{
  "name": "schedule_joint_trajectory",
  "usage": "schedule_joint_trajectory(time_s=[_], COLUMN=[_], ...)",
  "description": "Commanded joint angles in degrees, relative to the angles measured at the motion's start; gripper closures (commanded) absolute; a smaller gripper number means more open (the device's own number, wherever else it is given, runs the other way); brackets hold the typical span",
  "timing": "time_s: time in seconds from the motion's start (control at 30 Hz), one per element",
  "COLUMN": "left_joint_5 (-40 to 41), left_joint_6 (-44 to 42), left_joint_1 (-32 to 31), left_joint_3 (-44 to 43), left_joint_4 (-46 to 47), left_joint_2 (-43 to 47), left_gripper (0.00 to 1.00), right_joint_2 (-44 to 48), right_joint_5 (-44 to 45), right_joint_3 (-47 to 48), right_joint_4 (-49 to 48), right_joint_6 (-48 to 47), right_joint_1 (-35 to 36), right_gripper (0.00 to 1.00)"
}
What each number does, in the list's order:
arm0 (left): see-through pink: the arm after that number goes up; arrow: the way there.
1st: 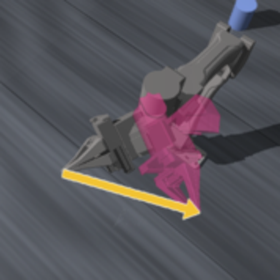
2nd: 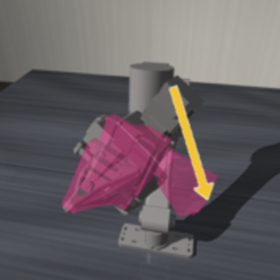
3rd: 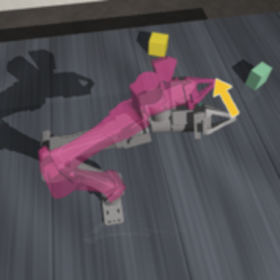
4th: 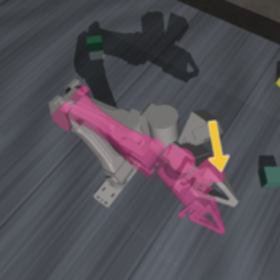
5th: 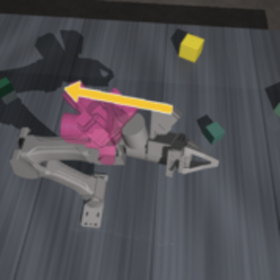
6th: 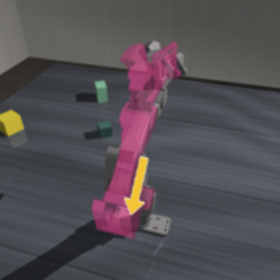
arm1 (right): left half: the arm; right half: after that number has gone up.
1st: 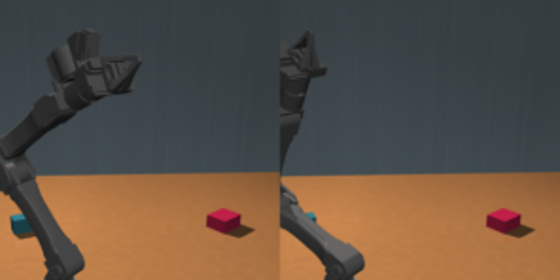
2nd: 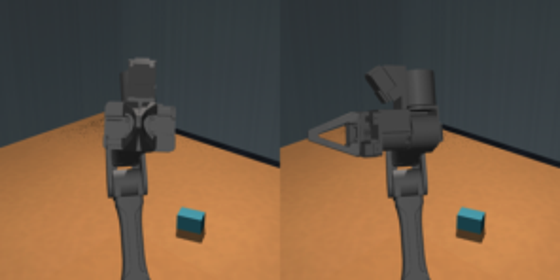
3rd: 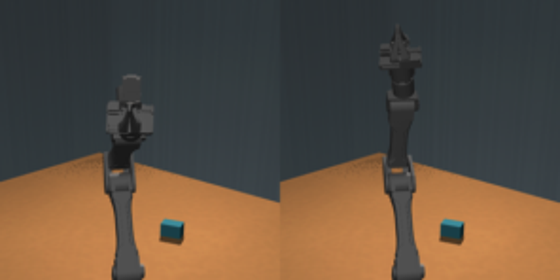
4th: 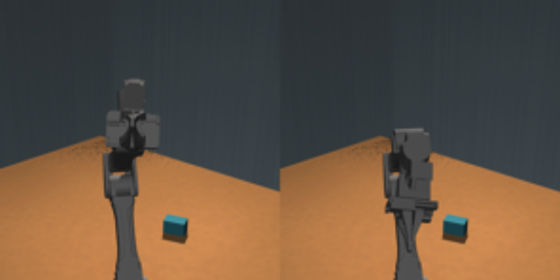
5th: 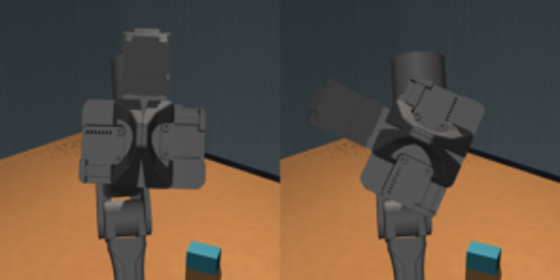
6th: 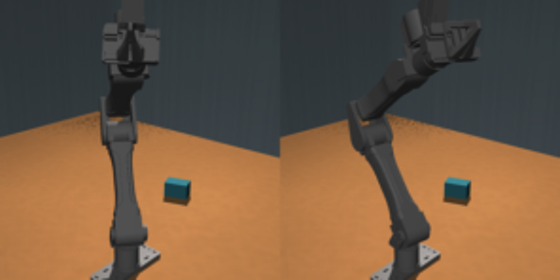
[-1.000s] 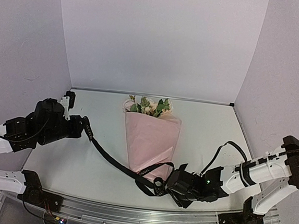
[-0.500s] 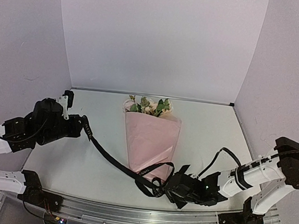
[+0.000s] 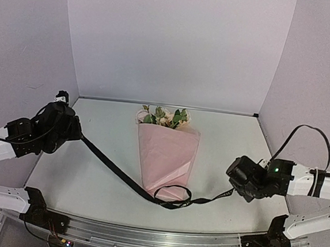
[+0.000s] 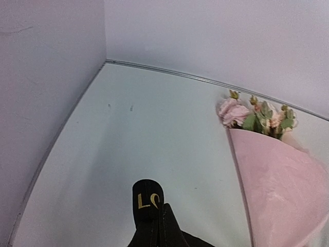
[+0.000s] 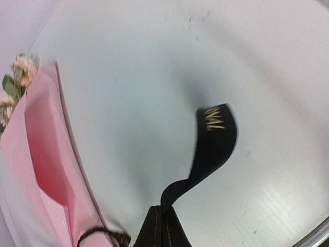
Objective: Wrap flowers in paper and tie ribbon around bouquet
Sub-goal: Straighten the ribbon at the center of the board.
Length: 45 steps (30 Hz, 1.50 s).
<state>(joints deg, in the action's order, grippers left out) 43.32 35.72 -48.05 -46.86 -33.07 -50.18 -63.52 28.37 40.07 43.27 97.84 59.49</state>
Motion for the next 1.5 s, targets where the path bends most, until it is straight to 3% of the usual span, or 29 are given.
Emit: schedule_joint_trajectory(time_s=[0.0,0.33,0.5,0.63,0.8,0.83,0.87,0.93,1.0,1.13,1.23,1.3,1.47], left_joint_5=[12.55,9.35,7.05,2.59,0.09,-2.04,-4.31,-9.75,-17.43,-34.36,-36.91,-36.26,-44.53], left_joint_6=[0.9,-0.14,-0.67,-0.92,1.24,1.4,2.12,3.91,4.02,7.77,12.73,14.9,13.28], left_joint_1=[5.95,31.15,41.84,45.44,45.67,45.68,45.68,45.68,45.69,44.46,39.39,32.66,21.39], left_joint_3=[-3.86,-4.37,-2.87,-0.97,1.5,1.55,1.53,1.28,1.53,6.49,10.09,10.35,10.52], left_joint_4=[-5.07,-4.28,-3.33,-2.07,-2.95,-3.01,-3.14,-3.65,-2.38,1.59,3.99,5.17,15.39], left_joint_2=[-0.89,-3.05,-2.68,-2.73,-3.27,-2.96,-2.74,-2.63,-2.77,-0.36,2.0,1.31,-5.58], left_gripper=[1.0,1.0,1.0,1.0,1.0,0.91,0.74,0.37,0.24,0.21,0.22,0.23,0.22], right_joint_2=[3.51,6.82,9.39,10.0,9.62,10.18,10.72,11.28,11.5,11.9,11.14,9.43,1.29], right_joint_5=[6.31,2.33,0.08,-0.82,-3.39,-3.63,-3.93,-5.56,-9.88,-20.46,-19.55,-18.1,-20.89], right_joint_3=[5.03,9.06,9.37,8.43,4.34,3.69,3.14,2.8,2.74,-0.37,-1.77,-1.76,-1.07], right_joint_4=[12.47,14.15,14.14,14.12,13.27,13.22,13.18,13.14,11.67,6.84,4.51,2.19,-12.23], right_joint_6=[-18.13,-35.31,-38.8,-40.04,-39.16,-39.37,-39.64,-40.22,-41.27,-41.71,-38.75,-37.12,-43.07], right_joint_1=[-10.89,-34.95,-41.18,-43.04,-43.16,-43.15,-43.15,-43.16,-43.05,-40.55,-33.78,-28.7,-19.02], right_gripper=[1.0,1.0,1.0,1.0,1.0,1.0,0.96,0.71,0.52,0.32,0.3,0.3,0.2])
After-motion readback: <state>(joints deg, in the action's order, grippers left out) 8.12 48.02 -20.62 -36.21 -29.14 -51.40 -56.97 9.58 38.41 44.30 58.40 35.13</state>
